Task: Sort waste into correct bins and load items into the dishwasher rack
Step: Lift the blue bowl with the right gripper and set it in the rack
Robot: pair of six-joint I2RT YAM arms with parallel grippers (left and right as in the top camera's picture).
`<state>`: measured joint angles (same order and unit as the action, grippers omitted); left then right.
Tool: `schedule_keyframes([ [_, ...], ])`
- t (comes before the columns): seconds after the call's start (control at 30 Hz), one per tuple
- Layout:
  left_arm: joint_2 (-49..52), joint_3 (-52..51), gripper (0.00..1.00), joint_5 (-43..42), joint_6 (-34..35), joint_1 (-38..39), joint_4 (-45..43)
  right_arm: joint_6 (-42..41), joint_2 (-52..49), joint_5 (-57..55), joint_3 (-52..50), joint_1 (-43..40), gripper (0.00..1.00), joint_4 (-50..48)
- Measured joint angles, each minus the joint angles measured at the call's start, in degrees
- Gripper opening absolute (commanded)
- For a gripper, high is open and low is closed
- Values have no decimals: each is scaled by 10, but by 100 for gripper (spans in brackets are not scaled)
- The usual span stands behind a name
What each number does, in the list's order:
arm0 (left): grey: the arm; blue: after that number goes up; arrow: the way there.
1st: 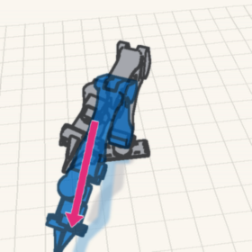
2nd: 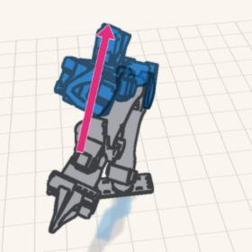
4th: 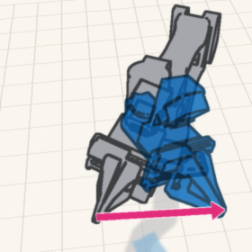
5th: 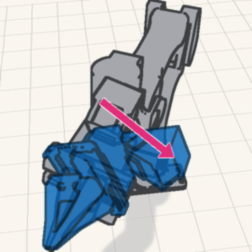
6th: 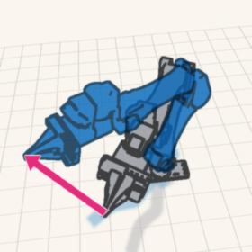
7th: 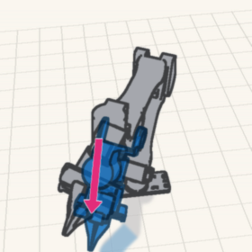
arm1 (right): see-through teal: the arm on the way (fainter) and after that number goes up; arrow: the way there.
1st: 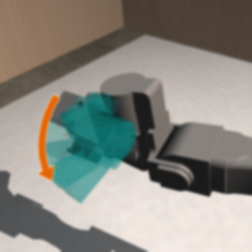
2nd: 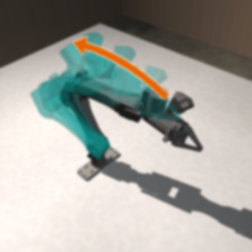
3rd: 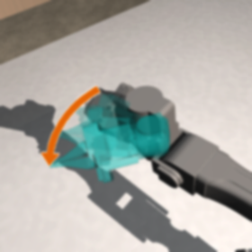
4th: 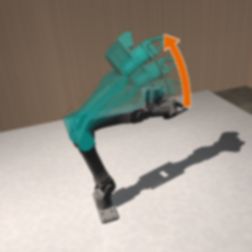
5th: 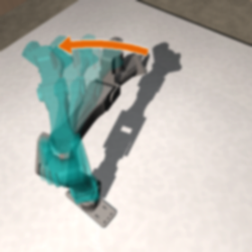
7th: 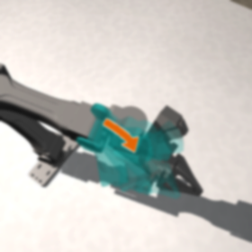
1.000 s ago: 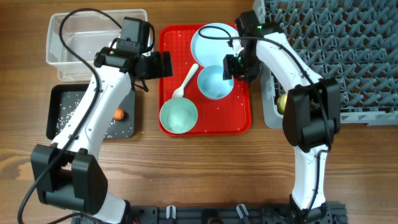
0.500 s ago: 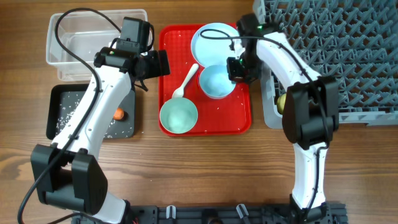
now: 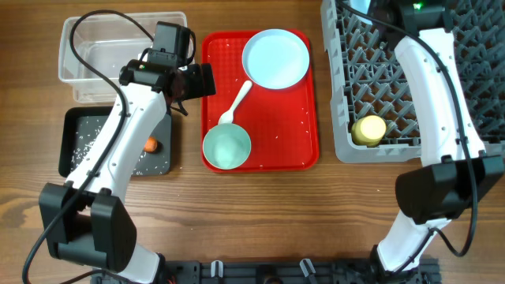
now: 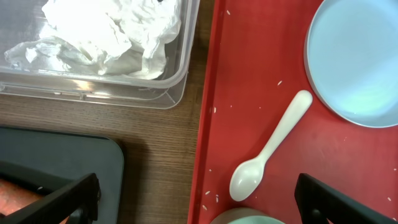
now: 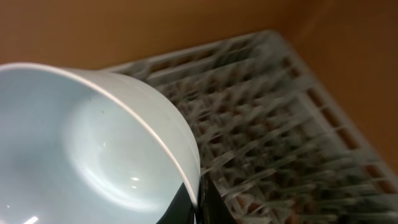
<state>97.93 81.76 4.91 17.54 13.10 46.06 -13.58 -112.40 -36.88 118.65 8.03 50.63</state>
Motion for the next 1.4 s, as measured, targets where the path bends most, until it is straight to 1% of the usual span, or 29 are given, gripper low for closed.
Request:
schedule_keyframes([
  [0.07,0,0,100,0,0,0,0,21,-15,-64,0,0,4,-24],
  [0.2,0,0,100,0,0,0,0,109,-50,-150,0,0,5,-42],
  [0.37,0,0,100,0,0,0,0,190,-90,-185,0,15,5,-55],
  [0.43,0,0,100,0,0,0,0,208,-104,-193,0,20,5,-58],
  [0.6,0,0,100,0,0,0,0,280,-160,-252,0,30,5,-70],
  [0.73,0,0,100,0,0,0,0,294,-181,-268,0,42,5,-61],
  [0.97,0,0,100,0,0,0,0,298,-182,-281,0,54,5,-48],
  [1.13,0,0,100,0,0,0,0,298,-182,-313,0,54,6,-45],
  [1.4,0,0,100,0,0,0,0,293,-184,-300,0,58,5,-30],
])
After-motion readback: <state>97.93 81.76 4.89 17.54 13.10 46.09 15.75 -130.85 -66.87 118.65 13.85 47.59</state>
